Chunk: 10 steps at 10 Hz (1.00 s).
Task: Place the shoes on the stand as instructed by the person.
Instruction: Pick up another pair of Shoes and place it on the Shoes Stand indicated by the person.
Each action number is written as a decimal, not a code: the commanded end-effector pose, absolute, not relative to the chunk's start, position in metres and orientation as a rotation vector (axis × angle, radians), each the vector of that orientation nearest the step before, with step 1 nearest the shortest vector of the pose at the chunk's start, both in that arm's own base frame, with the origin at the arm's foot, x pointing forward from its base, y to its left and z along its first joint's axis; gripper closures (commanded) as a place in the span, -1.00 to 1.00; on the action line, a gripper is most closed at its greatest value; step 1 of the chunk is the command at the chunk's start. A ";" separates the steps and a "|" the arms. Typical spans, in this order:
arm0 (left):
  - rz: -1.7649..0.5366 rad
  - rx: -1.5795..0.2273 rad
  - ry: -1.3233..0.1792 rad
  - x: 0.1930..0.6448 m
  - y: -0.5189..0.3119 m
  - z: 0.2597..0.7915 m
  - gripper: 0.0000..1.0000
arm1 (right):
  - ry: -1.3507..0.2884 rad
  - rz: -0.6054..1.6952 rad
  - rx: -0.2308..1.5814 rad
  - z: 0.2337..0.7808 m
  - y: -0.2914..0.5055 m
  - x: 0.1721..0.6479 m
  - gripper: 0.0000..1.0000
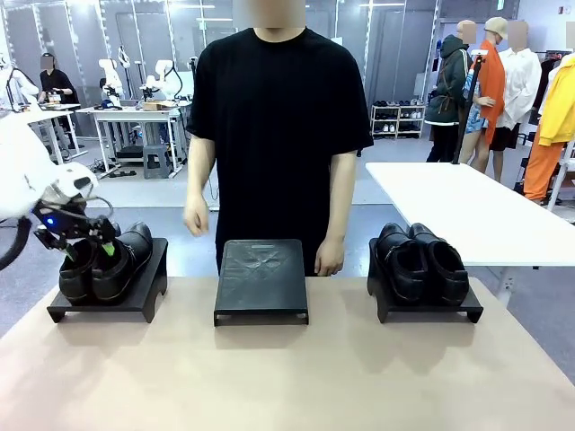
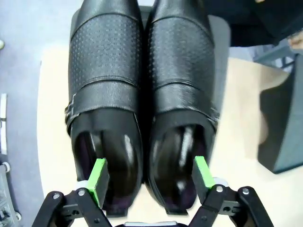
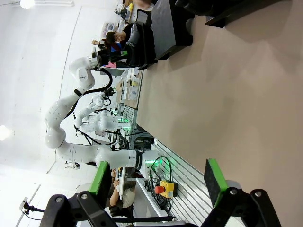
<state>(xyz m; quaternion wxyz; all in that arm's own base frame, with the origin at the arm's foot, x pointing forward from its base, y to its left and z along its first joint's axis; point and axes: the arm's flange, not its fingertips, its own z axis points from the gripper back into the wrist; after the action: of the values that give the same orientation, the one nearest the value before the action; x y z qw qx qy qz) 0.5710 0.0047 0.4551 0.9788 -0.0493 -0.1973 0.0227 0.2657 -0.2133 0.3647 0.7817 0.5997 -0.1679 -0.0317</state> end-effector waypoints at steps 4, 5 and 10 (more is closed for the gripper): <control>0.017 -0.590 -0.247 0.474 0.071 0.521 -0.79 | -0.355 -0.052 1.294 0.366 -0.217 0.263 -1.00; -0.016 -0.707 -0.241 0.458 0.093 0.518 -0.79 | -0.355 -0.052 1.294 0.366 -0.217 0.263 -1.00; -0.117 -1.239 -0.299 0.394 0.199 0.465 -0.79 | -0.355 -0.052 1.294 0.366 -0.217 0.263 -1.00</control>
<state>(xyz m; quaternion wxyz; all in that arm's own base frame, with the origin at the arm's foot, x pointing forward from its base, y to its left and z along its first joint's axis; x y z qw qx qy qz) 0.3851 0.1849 0.4784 0.8251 -0.5406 -0.1582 -0.0450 0.2657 -0.2133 0.3647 0.7819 0.5996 -0.1680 -0.0318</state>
